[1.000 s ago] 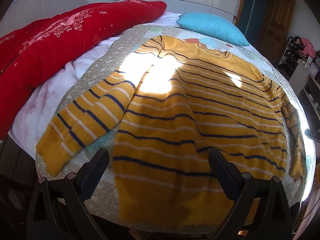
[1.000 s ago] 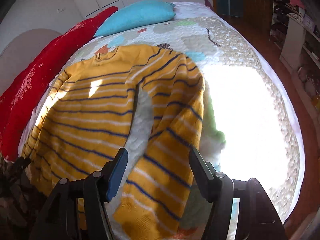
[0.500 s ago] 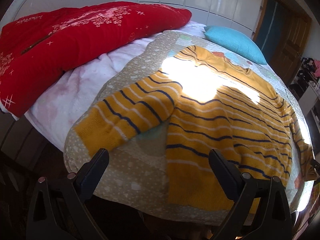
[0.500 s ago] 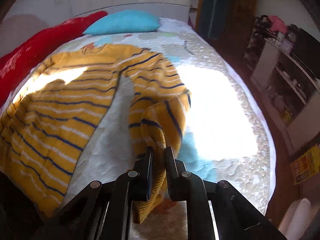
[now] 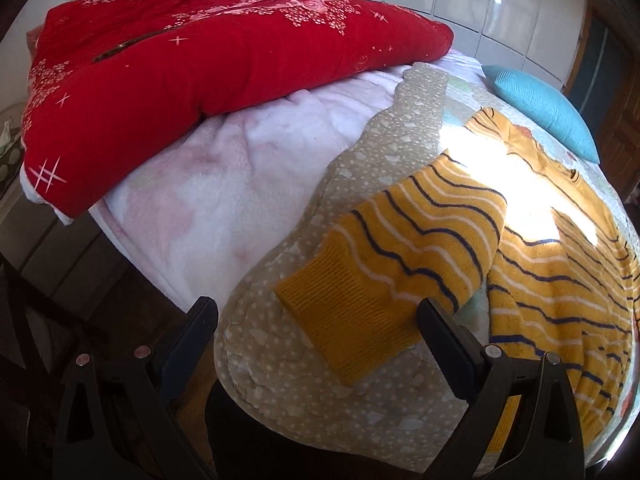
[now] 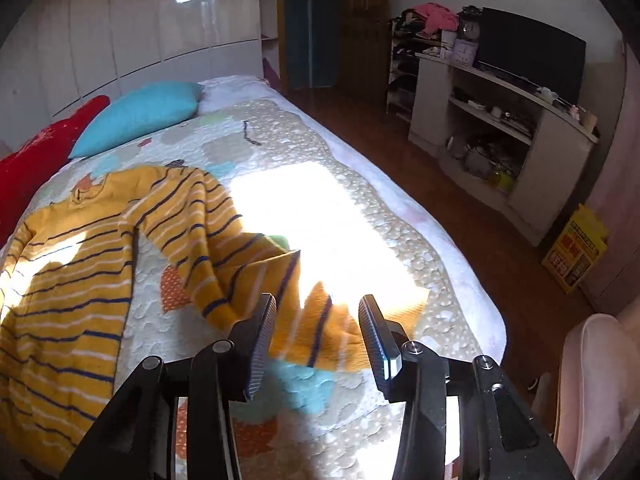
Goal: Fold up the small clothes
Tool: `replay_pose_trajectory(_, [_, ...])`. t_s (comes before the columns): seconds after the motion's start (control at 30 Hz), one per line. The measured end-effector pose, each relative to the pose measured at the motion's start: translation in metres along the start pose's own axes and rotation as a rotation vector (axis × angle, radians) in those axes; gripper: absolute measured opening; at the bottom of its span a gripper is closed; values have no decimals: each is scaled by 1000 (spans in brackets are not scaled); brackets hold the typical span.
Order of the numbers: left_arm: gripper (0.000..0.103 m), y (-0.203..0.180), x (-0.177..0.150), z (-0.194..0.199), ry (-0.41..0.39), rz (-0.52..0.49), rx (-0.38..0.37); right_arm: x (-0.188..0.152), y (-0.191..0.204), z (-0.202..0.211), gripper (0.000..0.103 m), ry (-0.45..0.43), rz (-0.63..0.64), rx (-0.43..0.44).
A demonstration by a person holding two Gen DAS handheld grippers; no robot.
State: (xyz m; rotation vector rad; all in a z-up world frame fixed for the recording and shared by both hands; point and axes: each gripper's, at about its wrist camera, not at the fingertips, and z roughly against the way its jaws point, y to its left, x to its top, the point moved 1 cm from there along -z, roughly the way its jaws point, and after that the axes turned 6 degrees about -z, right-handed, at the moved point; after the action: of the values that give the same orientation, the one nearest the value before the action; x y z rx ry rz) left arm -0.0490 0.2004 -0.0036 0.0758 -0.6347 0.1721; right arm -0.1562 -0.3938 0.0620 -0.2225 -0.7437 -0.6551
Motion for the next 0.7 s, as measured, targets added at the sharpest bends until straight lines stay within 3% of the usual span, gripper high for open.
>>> replay_pose_trajectory(0.1, [100, -12, 4, -17, 3, -62, -15, -9, 28, 4, 52, -14, 94, 45])
replay_pose_trajectory(0.13, [94, -15, 5, -25, 9, -70, -22, -11, 37, 4, 52, -15, 119, 57])
replay_pose_trajectory(0.17, [78, -15, 7, -33, 24, -63, -38, -14, 45, 3, 52, -9, 138, 70])
replay_pose_trajectory(0.2, [78, -14, 11, -37, 33, -44, -53, -16, 53, 2, 52, 3, 152, 84])
replay_pose_trajectory(0.23, [67, -10, 17, -36, 20, -26, -43, -19, 58, 1, 52, 14, 161, 97])
replay_pose_trajectory(0.27, [41, -5, 26, -34, 6, -19, -15, -21, 62, -1, 52, 25, 161, 111])
replay_pose_trajectory(0.33, [20, 10, 44, -34, -8, 16, 75, -28, 70, -2, 52, 45, 165, 140])
replay_pose_trajectory(0.43, [21, 36, 65, -33, -3, 83, 120, -36, 78, -9, 52, 67, 172, 162])
replay_pose_trajectory(0.53, [22, 37, 63, -16, -15, 74, 99, -45, 81, -15, 52, 119, 151, 239])
replay_pose_trajectory(0.6, [33, 23, 51, -5, -12, 39, 30, -52, 83, -22, 54, 187, 112, 372])
replay_pose_trajectory(0.63, [45, 14, 42, 0, -3, 28, -10, -56, 84, -26, 56, 231, 86, 450])
replay_pose_trajectory(0.7, [48, -6, 22, 5, 30, 7, -119, -68, 89, -32, 58, 304, 51, 548])
